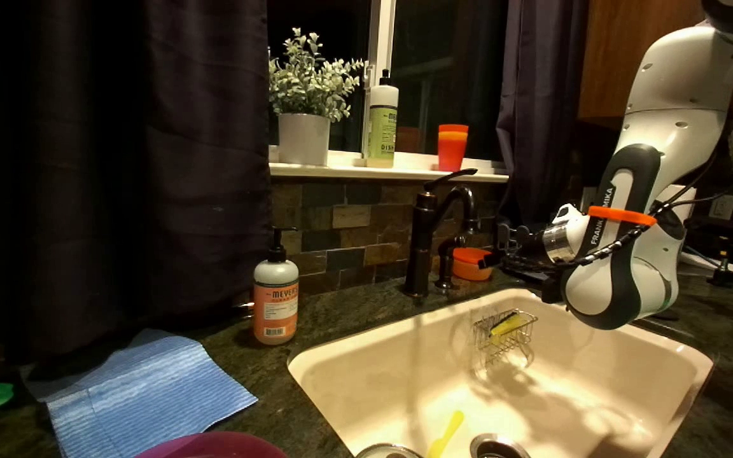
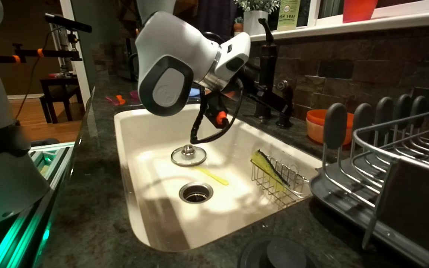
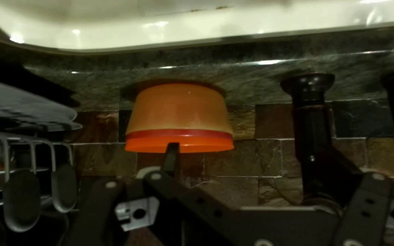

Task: Put the yellow sponge on the silver holder.

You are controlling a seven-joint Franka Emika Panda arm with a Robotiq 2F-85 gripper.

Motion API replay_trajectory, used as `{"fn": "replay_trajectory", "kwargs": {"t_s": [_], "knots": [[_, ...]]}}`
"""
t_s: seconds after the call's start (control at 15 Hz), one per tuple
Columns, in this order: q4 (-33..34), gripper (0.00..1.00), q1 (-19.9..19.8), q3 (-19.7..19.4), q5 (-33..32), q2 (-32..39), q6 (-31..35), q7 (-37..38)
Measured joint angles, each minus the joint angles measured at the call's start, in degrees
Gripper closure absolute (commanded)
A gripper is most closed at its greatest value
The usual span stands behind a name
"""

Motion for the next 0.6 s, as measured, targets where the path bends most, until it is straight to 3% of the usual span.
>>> {"fn": "replay_trajectory", "kwargs": {"t_s": [0.33,0.47,0.6], "knots": [[-4.7,0.00,6.1,-1.4,16.1,-7.4,-9.0,-12.4],[-5.5,0.00,8.4,-2.3,21.3,-10.2,-16.3,-17.9],[-5.0,0.00,9.4,-2.8,22.4,-12.5,-25.3,-21.9]]}}
